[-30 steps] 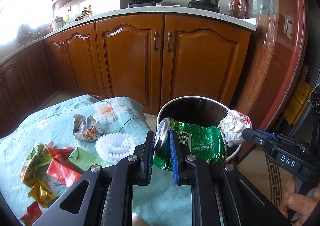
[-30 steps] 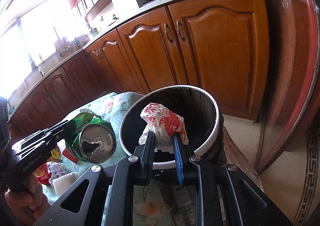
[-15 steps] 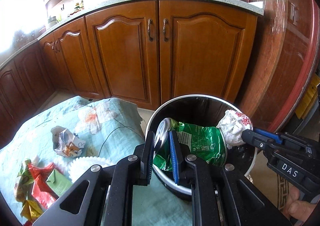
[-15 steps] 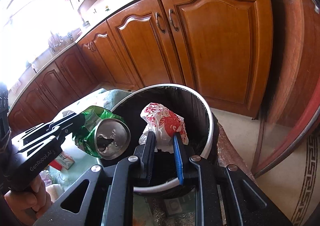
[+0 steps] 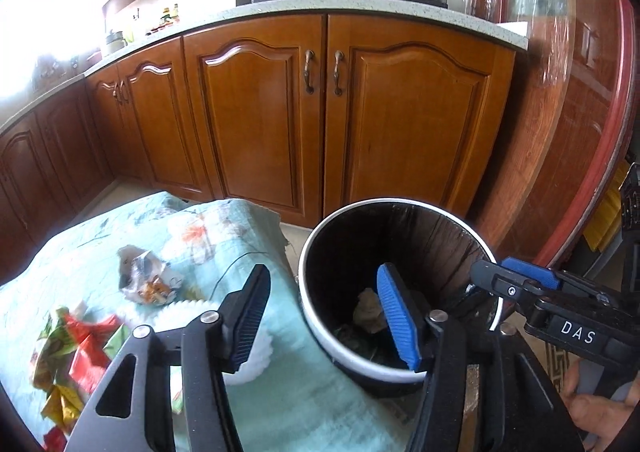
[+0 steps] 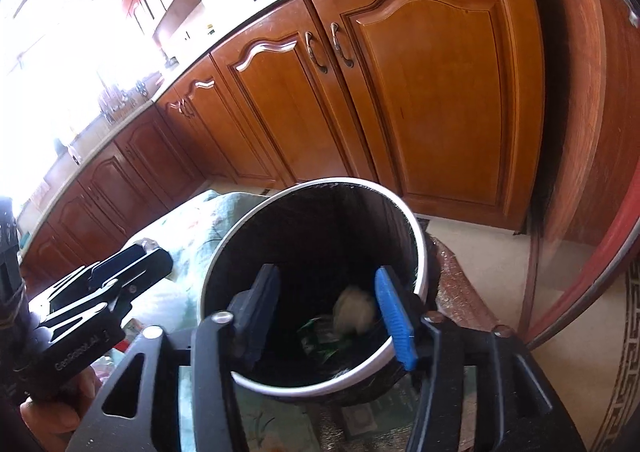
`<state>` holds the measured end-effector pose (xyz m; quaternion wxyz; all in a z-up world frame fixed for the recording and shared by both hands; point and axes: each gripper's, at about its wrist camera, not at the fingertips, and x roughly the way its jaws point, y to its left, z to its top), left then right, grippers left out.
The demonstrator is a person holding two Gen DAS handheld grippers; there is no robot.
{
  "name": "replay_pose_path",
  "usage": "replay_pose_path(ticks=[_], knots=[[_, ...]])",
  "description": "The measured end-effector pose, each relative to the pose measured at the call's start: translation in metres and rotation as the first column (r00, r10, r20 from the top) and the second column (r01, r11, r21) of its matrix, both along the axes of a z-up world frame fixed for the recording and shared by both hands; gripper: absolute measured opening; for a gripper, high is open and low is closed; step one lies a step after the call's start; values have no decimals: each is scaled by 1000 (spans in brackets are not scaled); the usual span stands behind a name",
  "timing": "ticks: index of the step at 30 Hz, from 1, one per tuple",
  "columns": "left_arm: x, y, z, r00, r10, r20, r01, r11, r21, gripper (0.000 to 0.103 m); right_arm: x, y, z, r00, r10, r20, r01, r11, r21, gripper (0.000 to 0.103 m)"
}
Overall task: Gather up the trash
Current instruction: 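Grasp the red snack bag with the left gripper while the right grasps the white foam block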
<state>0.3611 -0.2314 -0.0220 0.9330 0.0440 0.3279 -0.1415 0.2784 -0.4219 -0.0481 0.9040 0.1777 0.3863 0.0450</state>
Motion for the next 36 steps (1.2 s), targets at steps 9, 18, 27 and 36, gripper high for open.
replay_pose_path(ticks=[9,18,27,36], knots=[[-74,64,6,997,77,21,-75,994,-73,76,-35,38,6,999,40,36,-41,999,28,97],[-144,121,7,992,126,17,-123,986,-114,77,-70,95,11,992,113,51,-116,992,43,97],[-204,182,11,977,212,0,-209,966,-154,77,-96,143,6,982,185,27,-187,980,62,97],[-237,221,13,960,279,-35,-281,943,-179,77,-105,179,-4,968,249,-3,-248,966,74,97]])
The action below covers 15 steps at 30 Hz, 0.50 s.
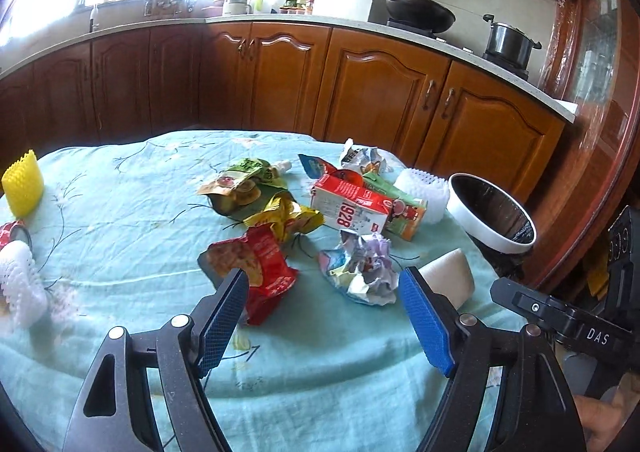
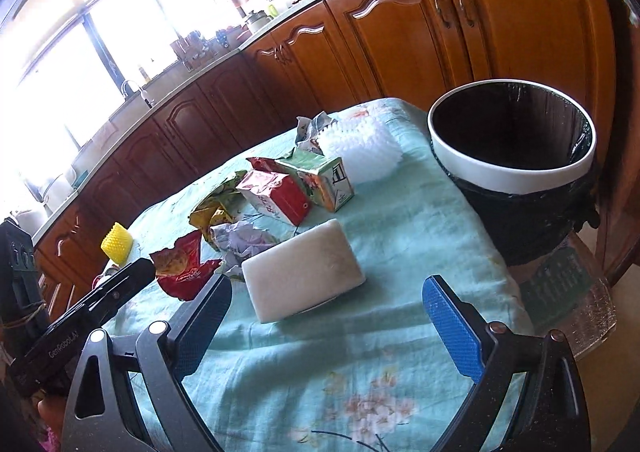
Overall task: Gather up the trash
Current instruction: 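Grasp the red snack bag with the left gripper while the right grasps the white foam block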
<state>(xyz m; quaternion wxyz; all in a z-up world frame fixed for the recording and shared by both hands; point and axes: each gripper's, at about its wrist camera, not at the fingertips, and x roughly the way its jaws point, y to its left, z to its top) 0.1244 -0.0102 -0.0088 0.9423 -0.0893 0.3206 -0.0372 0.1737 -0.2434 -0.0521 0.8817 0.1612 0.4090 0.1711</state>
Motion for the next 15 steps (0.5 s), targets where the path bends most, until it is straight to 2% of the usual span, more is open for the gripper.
replay_pose_path(ticks=[15], knots=[[24,42,-10,994,90,-67,-93,995,-41,77,-3,27,-17,995,76,-67,-71,995,72,97]])
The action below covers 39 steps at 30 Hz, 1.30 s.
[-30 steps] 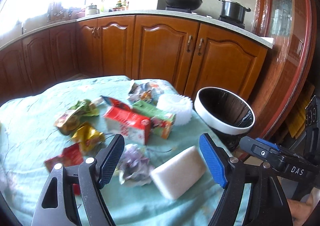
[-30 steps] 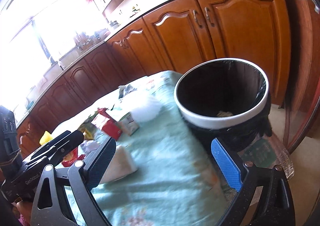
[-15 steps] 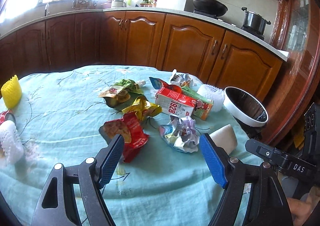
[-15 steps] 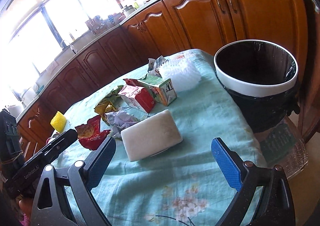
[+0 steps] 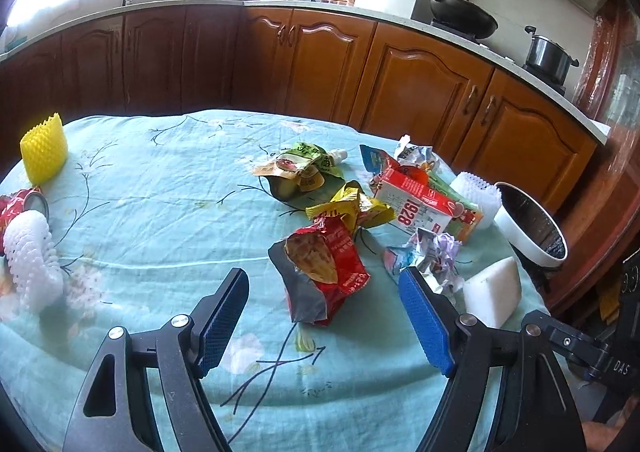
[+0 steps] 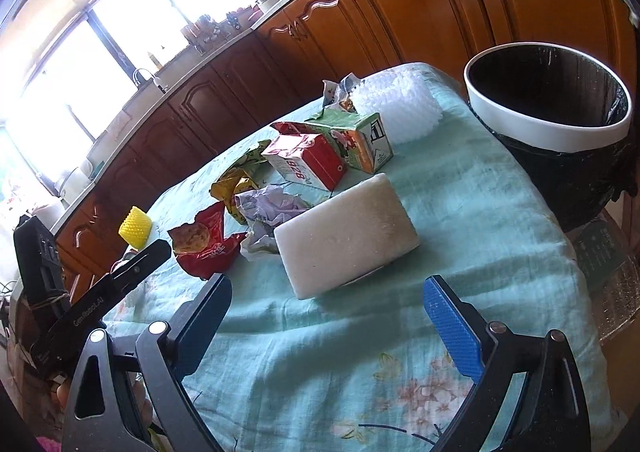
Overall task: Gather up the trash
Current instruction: 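Grasp the red snack bag with the left gripper while the right grasps the white foam block, then carry the red bag and foam block over the bin and release both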
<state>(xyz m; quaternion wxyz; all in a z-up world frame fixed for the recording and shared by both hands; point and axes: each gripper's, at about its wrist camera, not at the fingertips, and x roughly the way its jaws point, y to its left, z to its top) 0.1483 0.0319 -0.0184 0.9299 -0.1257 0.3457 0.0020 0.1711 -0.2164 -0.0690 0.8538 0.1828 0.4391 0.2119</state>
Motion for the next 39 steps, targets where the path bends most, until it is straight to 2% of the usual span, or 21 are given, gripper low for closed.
replay_pose_path(ticks=[5,6,7,9,10,15,17,19,21,23,24,25,30,34,39], knots=[[19,6,-12,999,-2,-36,1,1000,-13,77,10,10,-7,1000,23,-15,-23,1000,-13,96],[24,7,-15,999,-3,-45,2,1000,-17,77,13,9,-8,1000,20,-17,-21,1000,-12,93],[28,8,-18,998,-3,-55,2,1000,-23,77,18,8,-9,1000,16,-17,-16,1000,-12,90],[35,10,-22,998,-5,-66,3,999,-36,77,27,7,-10,1000,7,-13,-7,999,-32,66],[38,10,-24,998,-7,-69,5,999,-39,76,33,6,-9,1000,-1,-4,1,999,-49,63],[52,9,-33,995,-30,-94,23,997,-70,76,49,1,11,993,-23,114,38,992,-124,62],[56,8,-37,994,-39,-100,32,996,-80,75,53,-2,15,994,-30,108,42,994,-103,64],[61,6,-40,993,-48,-109,39,995,-89,64,56,-5,12,997,-27,78,32,997,-64,65],[66,5,-43,990,-68,-121,54,992,-112,56,57,-1,6,998,-14,64,19,997,-75,76],[69,5,-44,991,-72,-116,59,991,-116,54,58,5,-2,999,3,53,2,996,-92,83],[69,5,-43,991,-75,-110,62,991,-115,49,58,6,-5,999,9,44,-5,996,-91,84],[69,5,-42,991,-78,-107,66,991,-113,36,59,7,-8,999,14,34,-12,996,-85,84],[68,4,-40,992,-88,-91,78,991,-108,32,62,10,-14,999,35,8,-34,998,-54,82],[59,-1,-31,993,-101,-57,96,992,-81,25,55,8,-9,999,29,38,-26,997,-71,80],[44,-10,-14,991,-131,-10,130,989,-75,23,45,-3,2,998,7,63,-3,998,-61,80]])
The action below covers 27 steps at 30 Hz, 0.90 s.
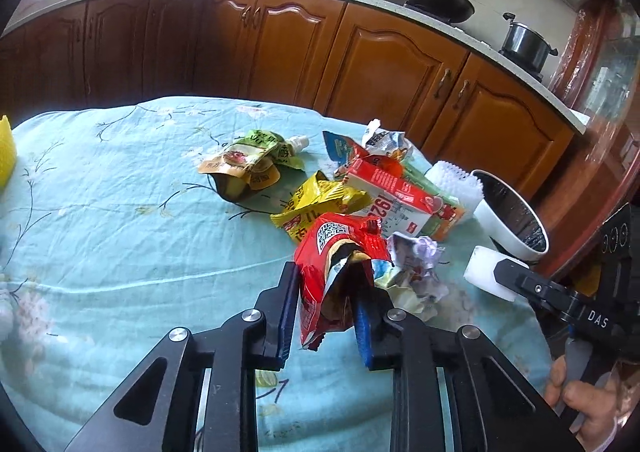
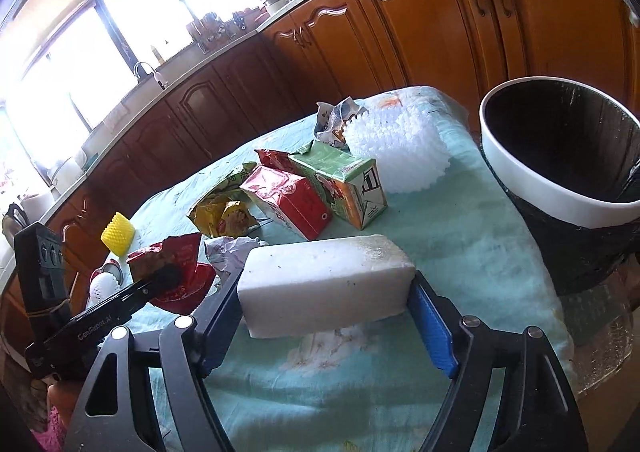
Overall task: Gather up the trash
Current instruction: 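Carry the red bag and foam block over the bin and release both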
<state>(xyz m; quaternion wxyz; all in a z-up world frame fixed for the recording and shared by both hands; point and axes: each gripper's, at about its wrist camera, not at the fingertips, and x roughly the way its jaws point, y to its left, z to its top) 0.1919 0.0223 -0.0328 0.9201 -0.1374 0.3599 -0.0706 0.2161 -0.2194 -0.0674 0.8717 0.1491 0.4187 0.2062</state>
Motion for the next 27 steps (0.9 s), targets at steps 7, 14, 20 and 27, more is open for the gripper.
replay_pose_path(ticks=[7,14,20,27], knots=[[-10,-18,20,997,-68,43,69,997,-27,23,-11,-31,14,997,-69,33,69,998,4,80],[-1,-54,27,987,-150,49,152,988,-23,23,-18,-68,18,989,-144,44,144,990,-6,80],[18,-83,28,977,-210,45,210,978,-2,23,-20,-99,22,979,-197,59,199,980,-24,80],[44,-119,27,966,-256,29,256,966,24,23,-14,-130,27,967,-242,73,245,969,-36,80]])
